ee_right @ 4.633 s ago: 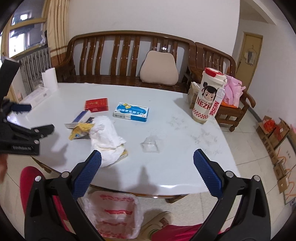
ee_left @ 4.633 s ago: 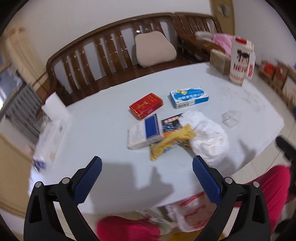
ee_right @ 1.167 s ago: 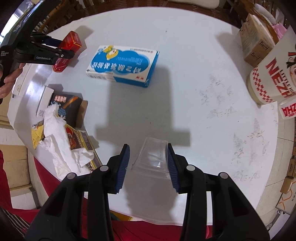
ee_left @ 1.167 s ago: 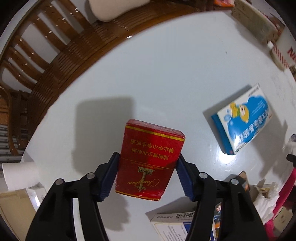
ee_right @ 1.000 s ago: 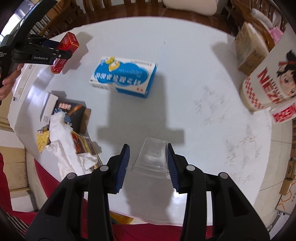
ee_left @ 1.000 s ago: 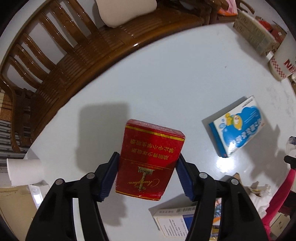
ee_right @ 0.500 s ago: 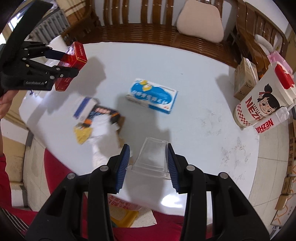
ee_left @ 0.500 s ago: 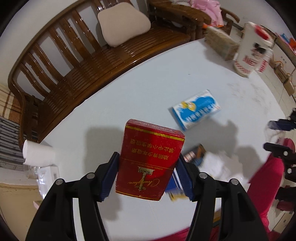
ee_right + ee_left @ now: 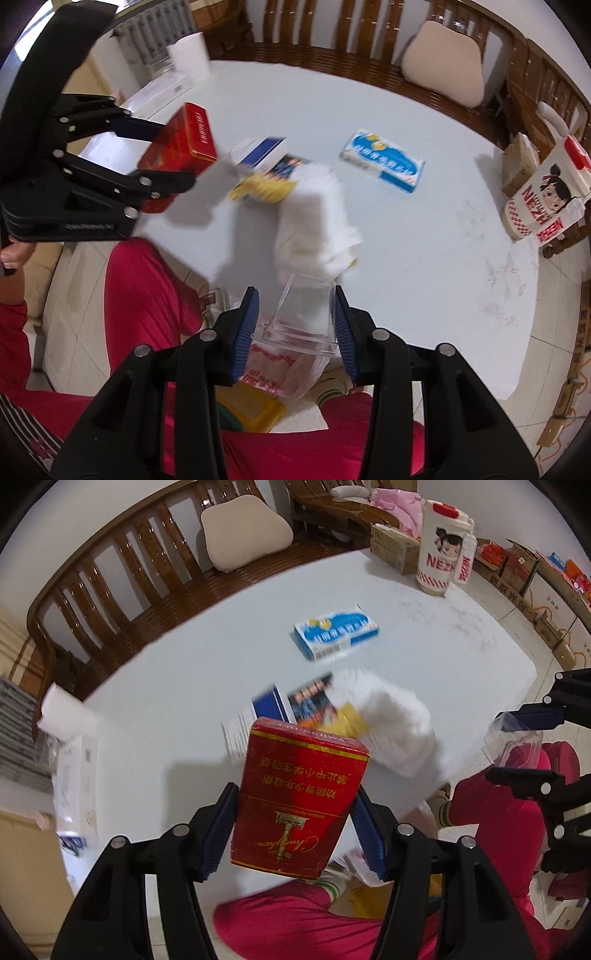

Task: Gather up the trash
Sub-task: 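Carry the clear lid and red pack down over the white plastic bag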

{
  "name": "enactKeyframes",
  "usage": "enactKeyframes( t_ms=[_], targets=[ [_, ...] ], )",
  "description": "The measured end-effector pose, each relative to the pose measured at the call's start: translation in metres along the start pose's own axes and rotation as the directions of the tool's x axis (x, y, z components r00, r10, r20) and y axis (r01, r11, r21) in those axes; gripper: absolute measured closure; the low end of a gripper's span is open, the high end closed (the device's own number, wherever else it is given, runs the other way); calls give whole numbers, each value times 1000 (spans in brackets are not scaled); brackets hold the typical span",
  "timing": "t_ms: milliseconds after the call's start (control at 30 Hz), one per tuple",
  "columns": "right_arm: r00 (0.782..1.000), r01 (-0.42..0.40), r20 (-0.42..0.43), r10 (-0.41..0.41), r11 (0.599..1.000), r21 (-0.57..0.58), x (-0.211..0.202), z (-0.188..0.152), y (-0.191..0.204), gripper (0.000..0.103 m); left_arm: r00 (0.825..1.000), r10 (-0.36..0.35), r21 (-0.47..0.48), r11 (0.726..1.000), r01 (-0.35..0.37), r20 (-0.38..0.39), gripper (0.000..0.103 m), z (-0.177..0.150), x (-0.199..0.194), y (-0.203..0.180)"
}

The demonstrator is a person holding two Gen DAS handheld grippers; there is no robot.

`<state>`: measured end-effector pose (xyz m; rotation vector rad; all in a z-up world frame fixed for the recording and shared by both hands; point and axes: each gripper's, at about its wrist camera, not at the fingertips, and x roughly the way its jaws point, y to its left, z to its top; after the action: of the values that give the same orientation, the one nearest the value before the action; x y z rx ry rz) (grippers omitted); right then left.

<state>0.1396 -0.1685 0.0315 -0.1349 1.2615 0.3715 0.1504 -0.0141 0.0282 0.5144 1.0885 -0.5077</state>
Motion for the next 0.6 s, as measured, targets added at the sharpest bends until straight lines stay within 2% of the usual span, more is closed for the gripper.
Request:
enactKeyframes(
  t_ms=[67, 333, 467, 600],
  targets=[
    [1000, 9, 3, -9, 1000, -19, 4, -10, 9, 63, 1000, -27, -21, 999, 27, -7, 44, -16, 4, -4],
    [1000, -15, -6, 15, 998, -64, 28, -52, 40, 63, 999, -48, -85, 995, 48, 0, 44, -65, 26, -25],
    [1000, -19, -16, 17, 997, -75, 44, -72, 50, 63, 999, -46, -100, 994, 46, 3, 44, -87, 41, -43],
    [999, -26, -33, 24, 997, -76, 63, -91, 54, 63, 997, -77, -101, 992, 76, 3, 44, -106, 60, -62]
  ],
)
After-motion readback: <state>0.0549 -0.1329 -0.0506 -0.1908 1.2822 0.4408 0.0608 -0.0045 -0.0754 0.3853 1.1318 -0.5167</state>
